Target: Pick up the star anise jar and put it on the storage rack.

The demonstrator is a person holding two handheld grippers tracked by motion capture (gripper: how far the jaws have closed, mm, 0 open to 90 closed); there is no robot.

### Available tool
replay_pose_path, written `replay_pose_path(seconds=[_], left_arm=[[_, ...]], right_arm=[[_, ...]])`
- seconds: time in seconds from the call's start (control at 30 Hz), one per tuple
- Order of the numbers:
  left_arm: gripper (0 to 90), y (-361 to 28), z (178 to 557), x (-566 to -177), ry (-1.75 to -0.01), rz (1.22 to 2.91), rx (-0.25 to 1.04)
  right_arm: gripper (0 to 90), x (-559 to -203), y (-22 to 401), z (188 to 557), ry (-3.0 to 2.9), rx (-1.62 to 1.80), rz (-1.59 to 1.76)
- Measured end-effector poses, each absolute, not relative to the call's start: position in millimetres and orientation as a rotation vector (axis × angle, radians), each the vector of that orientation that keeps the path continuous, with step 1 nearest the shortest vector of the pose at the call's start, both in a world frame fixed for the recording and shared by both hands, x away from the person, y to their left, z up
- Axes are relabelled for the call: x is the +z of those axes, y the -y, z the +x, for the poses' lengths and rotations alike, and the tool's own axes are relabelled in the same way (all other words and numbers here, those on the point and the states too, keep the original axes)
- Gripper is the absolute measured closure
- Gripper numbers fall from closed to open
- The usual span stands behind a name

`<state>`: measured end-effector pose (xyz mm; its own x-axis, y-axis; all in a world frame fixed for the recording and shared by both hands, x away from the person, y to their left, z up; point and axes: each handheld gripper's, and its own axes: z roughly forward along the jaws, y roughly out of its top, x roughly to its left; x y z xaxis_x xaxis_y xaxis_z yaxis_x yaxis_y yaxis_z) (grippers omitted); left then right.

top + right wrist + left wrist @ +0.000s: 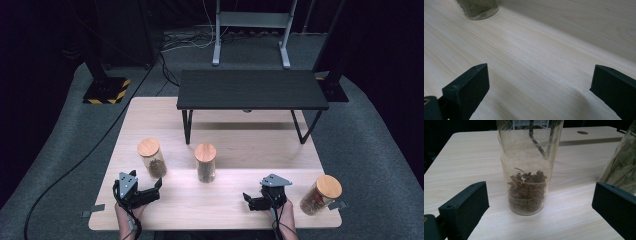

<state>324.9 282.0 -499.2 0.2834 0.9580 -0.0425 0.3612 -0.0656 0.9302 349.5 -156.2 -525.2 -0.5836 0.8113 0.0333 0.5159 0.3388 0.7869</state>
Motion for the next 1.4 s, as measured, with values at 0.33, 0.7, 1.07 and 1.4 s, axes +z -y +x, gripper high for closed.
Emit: replay_pose_path(seconds=[0.33, 0.7, 1.07, 1.4], left_arm=[[0.0, -278, 334, -502, -1.243, 1.618, 0.793], [0.0, -275, 349, -499, -1.239, 1.582, 0.816], [0.0, -275, 368, -504, -1.267, 1.567, 0.829], [0.0, -272, 380, -502, -1.27, 1.544, 0.851]], right_arm=[[0.6, -525, 156, 354, -2.256, 1.119, 1.164], [1.1, -525, 162, 354, -2.239, 1.188, 1.191], [1.3, -525, 163, 354, -2.233, 1.2, 1.198], [1.3, -525, 163, 354, -2.23, 1.209, 1.194]])
